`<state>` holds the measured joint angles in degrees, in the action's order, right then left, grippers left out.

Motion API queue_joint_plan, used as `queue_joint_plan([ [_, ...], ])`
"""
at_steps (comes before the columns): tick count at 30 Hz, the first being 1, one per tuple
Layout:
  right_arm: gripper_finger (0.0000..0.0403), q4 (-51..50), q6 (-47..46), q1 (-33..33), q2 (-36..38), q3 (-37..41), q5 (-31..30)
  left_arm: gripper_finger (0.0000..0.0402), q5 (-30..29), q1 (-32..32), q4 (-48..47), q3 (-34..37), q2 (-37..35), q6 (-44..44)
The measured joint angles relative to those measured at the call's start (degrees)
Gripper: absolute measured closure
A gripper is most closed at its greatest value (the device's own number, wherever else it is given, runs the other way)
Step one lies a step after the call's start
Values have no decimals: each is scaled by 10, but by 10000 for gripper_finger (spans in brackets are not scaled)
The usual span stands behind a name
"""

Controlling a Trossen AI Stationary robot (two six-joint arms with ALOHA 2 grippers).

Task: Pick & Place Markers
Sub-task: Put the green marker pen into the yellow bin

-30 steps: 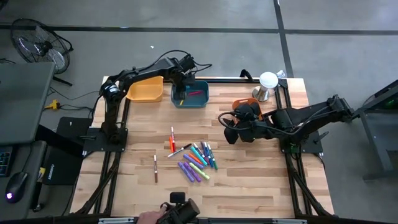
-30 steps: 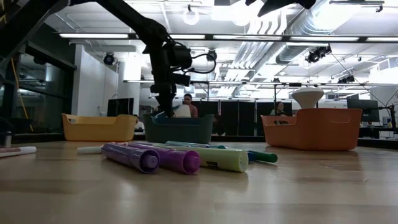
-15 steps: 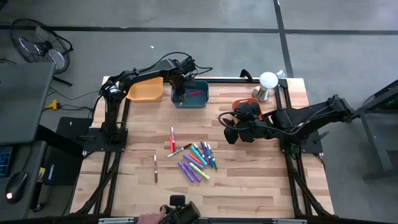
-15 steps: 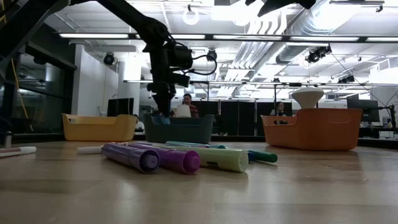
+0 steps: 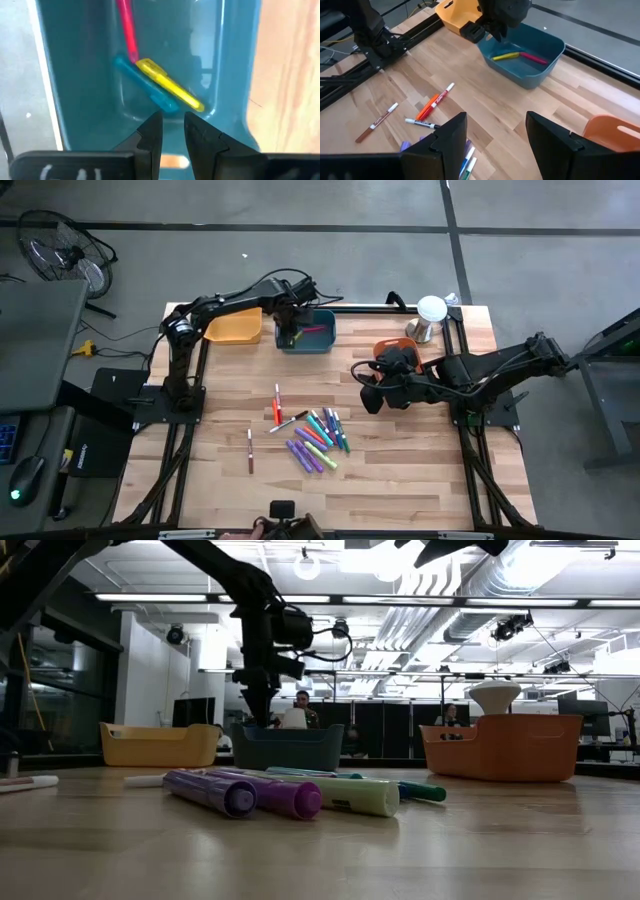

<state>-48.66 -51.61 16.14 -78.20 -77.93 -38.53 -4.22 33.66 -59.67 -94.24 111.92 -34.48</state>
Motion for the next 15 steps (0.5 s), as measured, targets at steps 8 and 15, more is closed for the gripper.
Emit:
queue_joint_plan([
  [8,210,0,-7,0,0,0,3,325,68,-3,-18,1,-61,62],
  [15,210,0,-6,0,0,0,41,325,132,-26,-25,0,-151,126],
])
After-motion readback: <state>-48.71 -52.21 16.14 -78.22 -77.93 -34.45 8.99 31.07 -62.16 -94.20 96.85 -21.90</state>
